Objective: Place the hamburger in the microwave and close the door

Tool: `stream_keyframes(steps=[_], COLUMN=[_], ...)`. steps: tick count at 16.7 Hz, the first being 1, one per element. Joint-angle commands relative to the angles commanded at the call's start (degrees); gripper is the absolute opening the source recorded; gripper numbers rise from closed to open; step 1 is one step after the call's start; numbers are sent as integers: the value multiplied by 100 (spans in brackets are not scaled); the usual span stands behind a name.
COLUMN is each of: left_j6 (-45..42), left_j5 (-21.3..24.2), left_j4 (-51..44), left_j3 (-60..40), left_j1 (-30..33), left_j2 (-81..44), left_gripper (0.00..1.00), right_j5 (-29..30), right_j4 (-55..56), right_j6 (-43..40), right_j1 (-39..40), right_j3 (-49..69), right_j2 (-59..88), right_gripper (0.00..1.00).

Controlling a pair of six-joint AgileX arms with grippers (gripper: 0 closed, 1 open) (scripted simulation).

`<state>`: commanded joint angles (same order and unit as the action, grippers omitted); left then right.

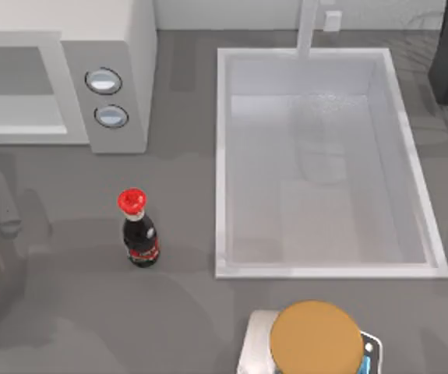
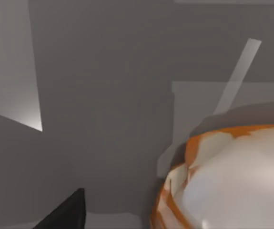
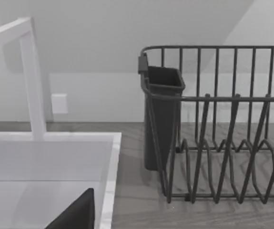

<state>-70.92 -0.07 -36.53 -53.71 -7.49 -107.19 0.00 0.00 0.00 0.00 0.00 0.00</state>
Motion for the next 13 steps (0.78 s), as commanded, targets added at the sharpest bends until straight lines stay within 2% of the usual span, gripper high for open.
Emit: stream_keyframes(steps=[2,13], left_j6=[0,0], left_j5=[0,0], left_j4=[0,0], left_j3=[0,0], left_j1=[0,0], left_j2=[0,0], left_gripper=[100,17], right_j5=[0,0], right_j4=[0,0], right_j6=[0,0], right_j1=[0,0], right_j3=[0,0], right_j2=[0,0], right_gripper=[100,100])
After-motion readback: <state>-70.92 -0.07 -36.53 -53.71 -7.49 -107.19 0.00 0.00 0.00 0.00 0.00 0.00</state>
